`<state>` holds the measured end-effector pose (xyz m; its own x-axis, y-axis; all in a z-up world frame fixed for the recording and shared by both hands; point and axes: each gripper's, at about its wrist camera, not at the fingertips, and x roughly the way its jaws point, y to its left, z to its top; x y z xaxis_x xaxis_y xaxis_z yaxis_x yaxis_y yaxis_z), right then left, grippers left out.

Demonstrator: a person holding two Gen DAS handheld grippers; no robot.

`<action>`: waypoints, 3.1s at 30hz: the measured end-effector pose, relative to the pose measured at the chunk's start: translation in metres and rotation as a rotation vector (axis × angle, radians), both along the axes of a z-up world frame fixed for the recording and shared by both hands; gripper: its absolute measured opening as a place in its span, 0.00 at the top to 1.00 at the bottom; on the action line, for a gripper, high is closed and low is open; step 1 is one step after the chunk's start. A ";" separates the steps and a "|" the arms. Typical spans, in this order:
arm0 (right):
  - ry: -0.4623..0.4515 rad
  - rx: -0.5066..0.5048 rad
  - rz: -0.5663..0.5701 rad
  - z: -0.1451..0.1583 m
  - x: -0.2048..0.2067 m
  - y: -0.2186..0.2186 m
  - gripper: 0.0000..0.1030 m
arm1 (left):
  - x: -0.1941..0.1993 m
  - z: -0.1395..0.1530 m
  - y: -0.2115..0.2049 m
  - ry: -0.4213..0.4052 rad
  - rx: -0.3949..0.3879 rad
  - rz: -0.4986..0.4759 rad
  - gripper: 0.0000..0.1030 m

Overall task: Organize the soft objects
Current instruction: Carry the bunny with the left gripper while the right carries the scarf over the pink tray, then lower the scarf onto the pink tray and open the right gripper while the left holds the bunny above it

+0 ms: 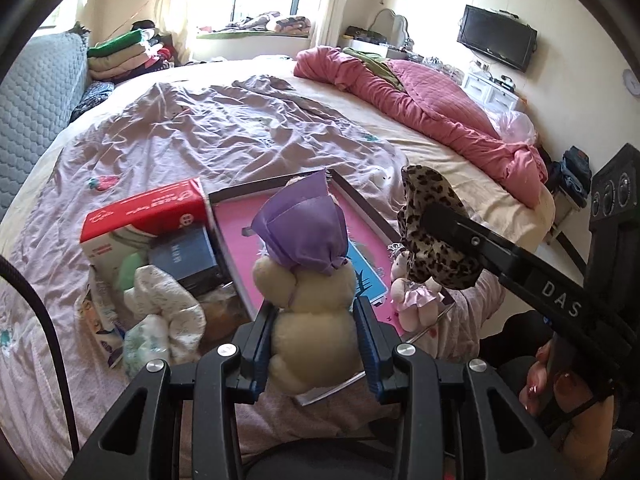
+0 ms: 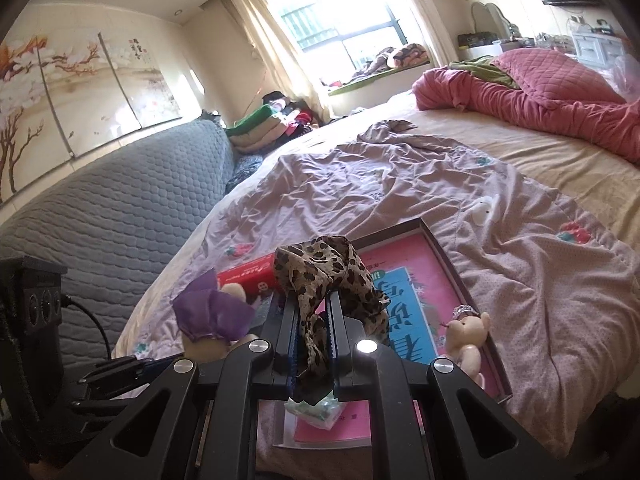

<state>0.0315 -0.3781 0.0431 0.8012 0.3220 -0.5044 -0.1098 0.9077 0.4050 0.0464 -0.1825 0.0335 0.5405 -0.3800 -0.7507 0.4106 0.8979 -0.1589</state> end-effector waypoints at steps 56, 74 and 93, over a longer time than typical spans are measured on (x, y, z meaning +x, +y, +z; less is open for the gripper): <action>0.152 -0.021 -0.042 -0.069 0.031 -0.017 0.88 | 0.052 -0.105 -0.054 0.250 -0.066 -0.101 0.63; 0.240 -0.005 -0.049 -0.101 0.051 -0.018 0.86 | 0.070 -0.108 -0.047 0.245 -0.072 -0.079 0.62; 0.276 0.051 -0.057 -0.113 0.074 -0.016 0.81 | 0.073 -0.109 -0.046 0.238 -0.071 -0.100 0.62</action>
